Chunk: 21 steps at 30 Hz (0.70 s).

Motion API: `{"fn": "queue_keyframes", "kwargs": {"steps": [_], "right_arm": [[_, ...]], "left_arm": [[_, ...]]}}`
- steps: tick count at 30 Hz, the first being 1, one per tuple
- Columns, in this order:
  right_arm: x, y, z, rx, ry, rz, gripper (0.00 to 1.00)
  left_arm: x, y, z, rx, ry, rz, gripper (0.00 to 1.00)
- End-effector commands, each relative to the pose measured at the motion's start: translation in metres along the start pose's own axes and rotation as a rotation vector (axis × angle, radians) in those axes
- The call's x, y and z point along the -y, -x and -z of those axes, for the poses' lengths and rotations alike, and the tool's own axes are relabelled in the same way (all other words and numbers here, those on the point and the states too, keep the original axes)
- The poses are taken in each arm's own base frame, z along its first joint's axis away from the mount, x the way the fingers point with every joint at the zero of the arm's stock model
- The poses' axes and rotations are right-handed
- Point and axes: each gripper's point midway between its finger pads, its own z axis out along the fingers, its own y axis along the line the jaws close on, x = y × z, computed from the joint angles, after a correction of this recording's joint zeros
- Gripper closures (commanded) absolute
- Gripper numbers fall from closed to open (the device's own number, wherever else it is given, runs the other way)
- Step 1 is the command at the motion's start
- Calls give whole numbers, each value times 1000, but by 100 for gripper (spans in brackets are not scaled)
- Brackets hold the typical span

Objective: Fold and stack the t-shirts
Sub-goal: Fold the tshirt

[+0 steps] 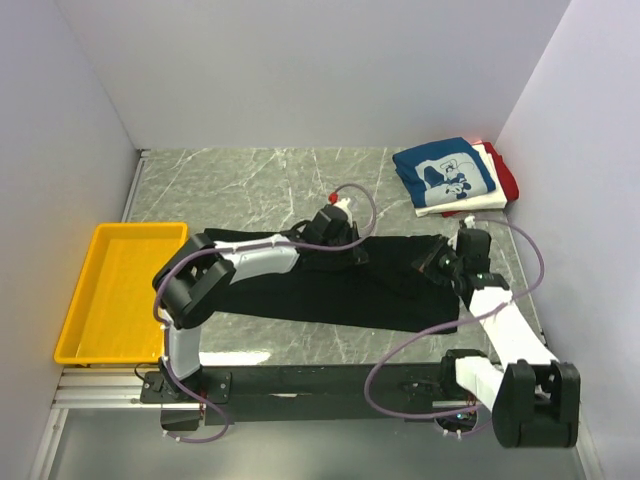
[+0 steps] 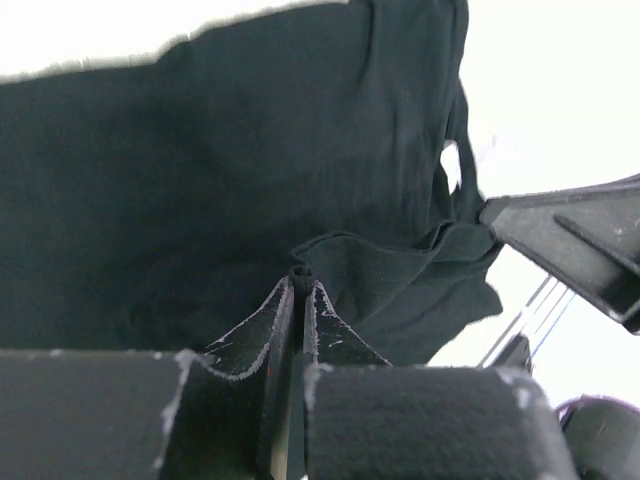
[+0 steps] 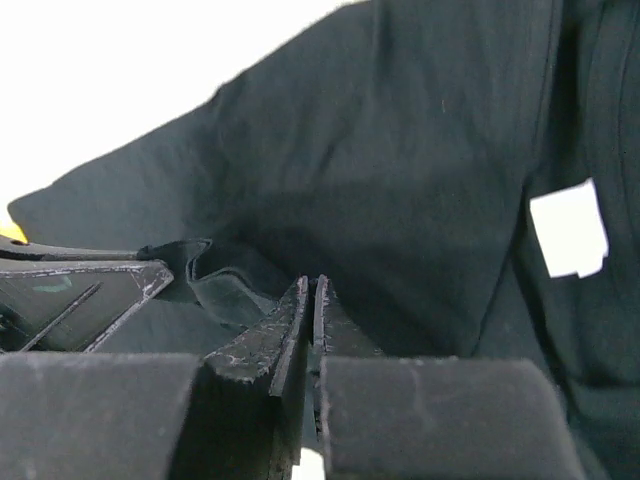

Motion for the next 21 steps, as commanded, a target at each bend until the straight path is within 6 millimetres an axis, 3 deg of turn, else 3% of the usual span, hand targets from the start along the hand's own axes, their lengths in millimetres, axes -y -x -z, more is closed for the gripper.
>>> {"fn": "queue_keyframes", "kwargs": {"steps": [1,9,15,20,21], "right_arm": [[0,-12,9,-6,31,-17,100],[6,-38,26,-3,66,-55,100],[14,-60,32,-23,81,-87,100],[19,-74,37,-35,89,-99,85],[18,-74,38,-28,96,-94,83]], "left_arm": [[25,8,20,67,-63,-8,94],[6,-26,31,47,-23,9,94],[-3,-37,38,51,-4,7,92],[-6,-48,41,38,2,-3,87],[-6,-46,43,46,1,-2,81]]}}
